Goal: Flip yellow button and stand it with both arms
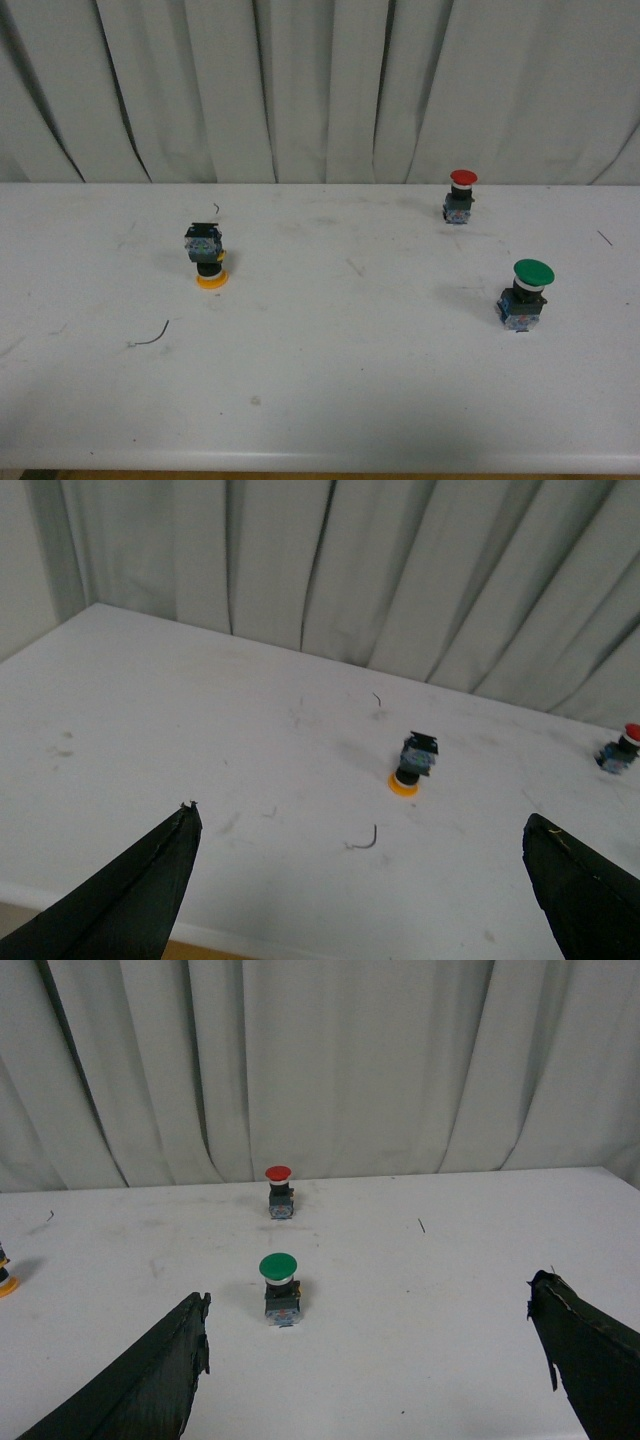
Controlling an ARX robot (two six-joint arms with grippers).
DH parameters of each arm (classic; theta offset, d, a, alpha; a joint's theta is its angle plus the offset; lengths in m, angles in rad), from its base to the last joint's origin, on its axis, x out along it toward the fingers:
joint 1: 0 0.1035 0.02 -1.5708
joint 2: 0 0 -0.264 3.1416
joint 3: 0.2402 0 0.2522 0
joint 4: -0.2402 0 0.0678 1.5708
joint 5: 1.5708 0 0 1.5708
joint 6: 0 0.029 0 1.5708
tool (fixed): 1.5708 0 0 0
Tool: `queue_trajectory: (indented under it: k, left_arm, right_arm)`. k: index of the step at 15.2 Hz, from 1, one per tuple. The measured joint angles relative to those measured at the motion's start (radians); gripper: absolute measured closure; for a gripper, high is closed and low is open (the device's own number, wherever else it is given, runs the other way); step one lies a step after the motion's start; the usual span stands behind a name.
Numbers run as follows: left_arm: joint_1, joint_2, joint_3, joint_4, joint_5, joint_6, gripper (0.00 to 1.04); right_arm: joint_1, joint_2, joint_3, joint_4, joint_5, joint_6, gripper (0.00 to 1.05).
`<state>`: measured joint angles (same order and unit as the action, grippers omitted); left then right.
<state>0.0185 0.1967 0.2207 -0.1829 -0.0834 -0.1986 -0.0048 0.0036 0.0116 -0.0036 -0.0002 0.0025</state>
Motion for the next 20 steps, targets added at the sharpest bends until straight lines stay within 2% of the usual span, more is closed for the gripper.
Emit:
queue_trajectory:
  k: [2, 4, 5, 6, 7, 9, 12, 14, 17, 20]
  left_arm:
    - [0.068, 0.26, 0.01, 0.242, 0.073, 0.007, 0.07]
    - [0.068, 0.389, 0.026, 0.354, 0.082, 0.032, 0.07]
    - [0.059, 0.528, 0.064, 0.466, 0.076, 0.058, 0.07]
    - [0.033, 0.781, 0.172, 0.624, 0.075, 0.084, 0.07]
    - [0.007, 0.933, 0.253, 0.677, 0.076, 0.093, 0.07]
    - [-0.026, 1.096, 0.349, 0.674, 0.076, 0.096, 0.07]
    - [-0.134, 1.459, 0.618, 0.594, 0.049, 0.115, 0.07]
    - [-0.172, 1.598, 0.76, 0.55, 0.011, 0.15, 0.07]
    - [-0.18, 1.763, 0.881, 0.488, -0.017, 0.194, 0.07]
    - [-0.158, 1.851, 0.987, 0.411, 0.009, 0.171, 0.07]
  right_arm:
    - [0.0, 0.0, 0.0, 0.0, 0.0, 0.0, 0.06]
    - [0.0, 0.0, 0.0, 0.0, 0.0, 0.0, 0.06]
    - [0.0, 0.0, 0.0, 0.0, 0.0, 0.0, 0.06]
    - [0.0, 0.0, 0.0, 0.0, 0.0, 0.0, 0.06]
    - [0.0, 0.0, 0.0, 0.0, 0.0, 0.0, 0.06]
    - [0.0, 0.0, 0.0, 0.0, 0.0, 0.0, 0.06]
    - [0.0, 0.0, 0.0, 0.0, 0.0, 0.0, 0.06]
    - [0.0, 0.0, 0.0, 0.0, 0.0, 0.0, 0.06]
    - [0.0, 0.0, 0.0, 0.0, 0.0, 0.0, 0.06]
    - [0.0, 0.0, 0.0, 0.0, 0.0, 0.0, 0.06]
